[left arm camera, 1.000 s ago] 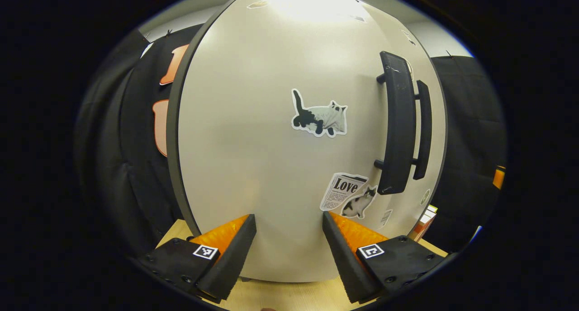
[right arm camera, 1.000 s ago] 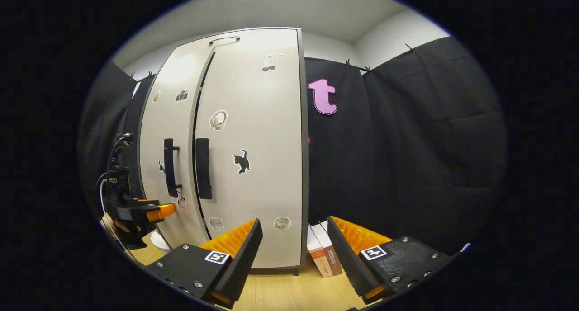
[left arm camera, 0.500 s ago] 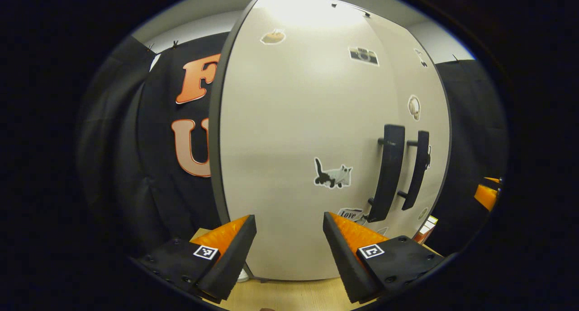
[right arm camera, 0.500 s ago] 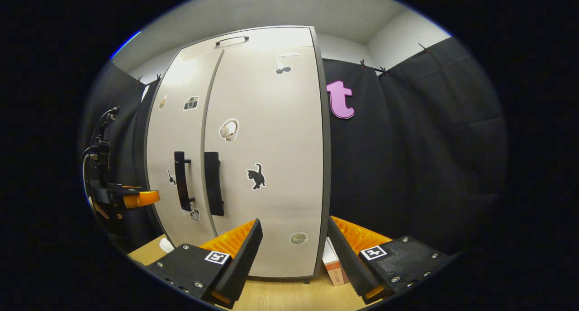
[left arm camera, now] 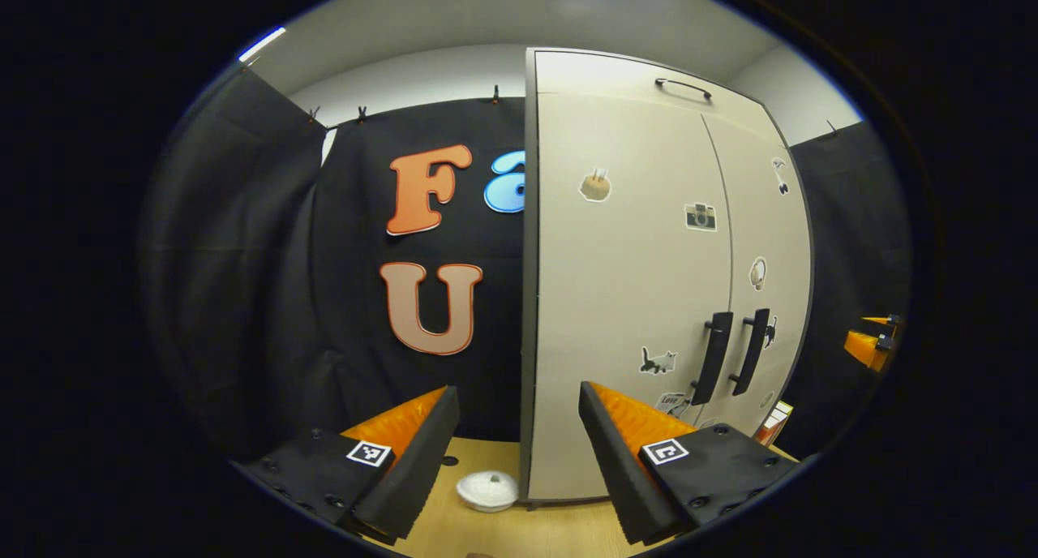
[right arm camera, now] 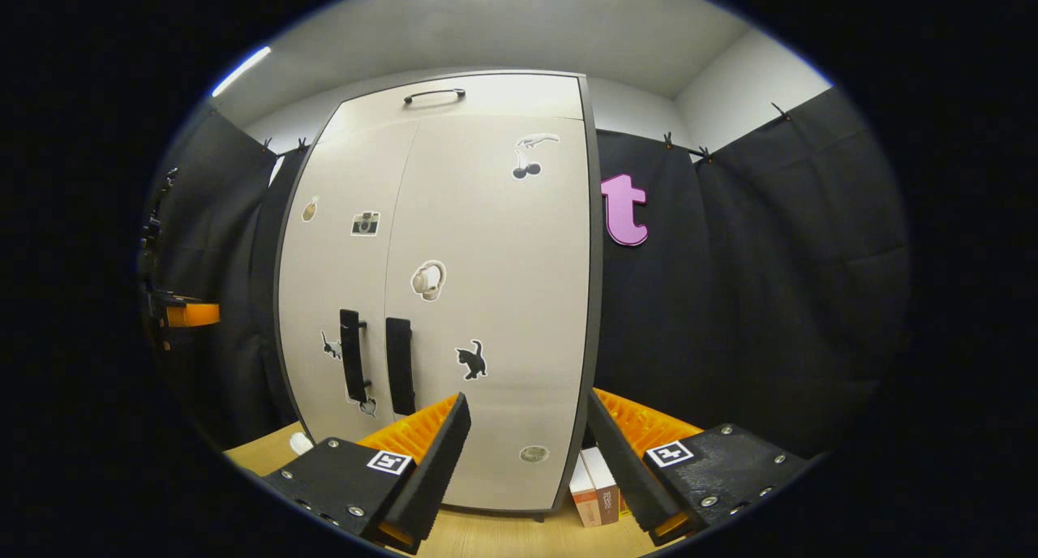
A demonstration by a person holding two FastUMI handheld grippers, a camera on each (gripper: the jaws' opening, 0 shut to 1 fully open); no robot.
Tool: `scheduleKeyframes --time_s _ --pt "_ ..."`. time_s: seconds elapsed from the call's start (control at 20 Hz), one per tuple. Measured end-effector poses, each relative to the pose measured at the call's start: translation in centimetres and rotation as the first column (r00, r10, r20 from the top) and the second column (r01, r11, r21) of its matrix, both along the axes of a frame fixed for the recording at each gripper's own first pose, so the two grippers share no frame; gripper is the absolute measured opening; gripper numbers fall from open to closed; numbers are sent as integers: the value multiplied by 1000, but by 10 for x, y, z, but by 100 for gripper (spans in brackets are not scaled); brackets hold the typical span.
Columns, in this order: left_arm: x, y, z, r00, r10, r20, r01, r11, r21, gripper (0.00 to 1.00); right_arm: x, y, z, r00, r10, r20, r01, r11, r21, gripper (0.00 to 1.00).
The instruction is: Grab one shoe with the right hand and put it into the shoe cabinet, grab the other shoe with the left hand and put it into the shoe cabinet; then close the right door with the right hand and the left door with the left hand.
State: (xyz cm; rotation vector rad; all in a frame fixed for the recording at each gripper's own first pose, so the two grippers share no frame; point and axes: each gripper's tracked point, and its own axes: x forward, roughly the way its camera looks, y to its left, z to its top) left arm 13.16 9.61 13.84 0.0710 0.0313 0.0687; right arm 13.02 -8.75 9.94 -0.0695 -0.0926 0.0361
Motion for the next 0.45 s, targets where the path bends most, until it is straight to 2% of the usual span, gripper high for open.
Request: scheduleKeyframes --time_s 0.25,0.3,0.45 --pt "-41 64 24 995 98 36 -99 995 30 94 -15 1 6 1000 -15 5 15 1000 10 90" --pt "-47 77 27 992 119 39 -120 992 34 96 -17 1 7 1000 -21 8 21 1000 10 90" --pt "-68 102 33 988 145 49 -146 989 8 96 -26 7 8 999 -32 10 32 999 18 90"
